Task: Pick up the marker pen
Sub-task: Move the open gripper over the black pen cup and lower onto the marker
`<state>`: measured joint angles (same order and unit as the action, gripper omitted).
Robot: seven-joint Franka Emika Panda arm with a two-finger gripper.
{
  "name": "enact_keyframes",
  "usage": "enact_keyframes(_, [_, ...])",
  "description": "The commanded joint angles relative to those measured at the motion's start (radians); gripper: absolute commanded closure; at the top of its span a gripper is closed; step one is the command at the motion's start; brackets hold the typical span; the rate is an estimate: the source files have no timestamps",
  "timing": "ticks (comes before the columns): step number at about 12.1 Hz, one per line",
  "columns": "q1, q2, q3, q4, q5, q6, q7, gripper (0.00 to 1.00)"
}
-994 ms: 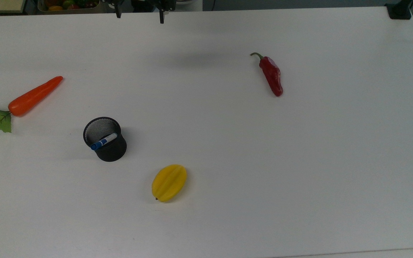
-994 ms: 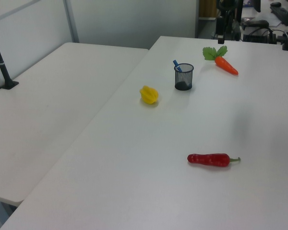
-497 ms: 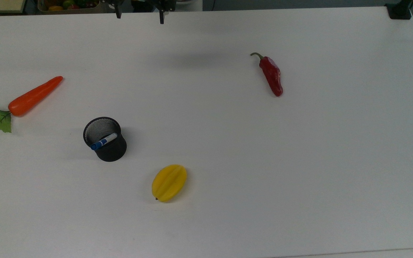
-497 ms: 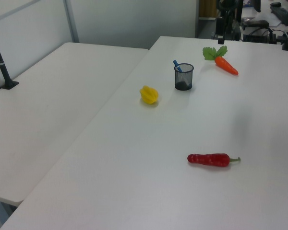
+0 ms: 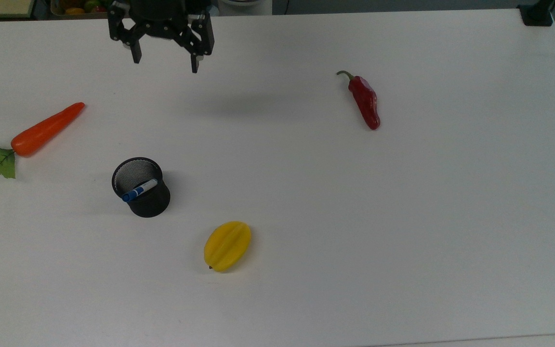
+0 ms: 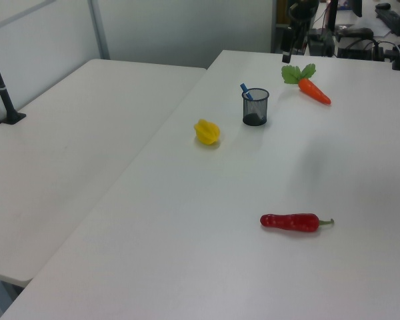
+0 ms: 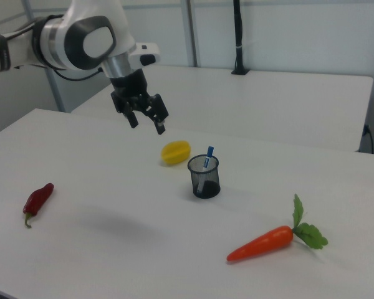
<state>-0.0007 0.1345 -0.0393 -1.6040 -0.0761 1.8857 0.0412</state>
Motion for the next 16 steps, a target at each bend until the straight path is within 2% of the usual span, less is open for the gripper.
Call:
enact_keyframes(1, [-0.037, 0.057, -0.004, 0.002, 0.006, 0.155, -0.023, 0.0])
enact_keyframes(5, [-0.076, 0.17, -0.004, 0.018, 0.006, 0.399, -0.011, 0.0])
enact_keyframes(9, [-0.099, 0.296, -0.005, 0.065, 0.004, 0.544, -0.015, 0.01])
enact_keyframes(12, [-0.094, 0.359, -0.004, 0.065, -0.013, 0.642, -0.011, 0.15])
enact_keyframes(16, [-0.093, 0.402, -0.004, 0.065, -0.013, 0.737, -0.007, 0.42])
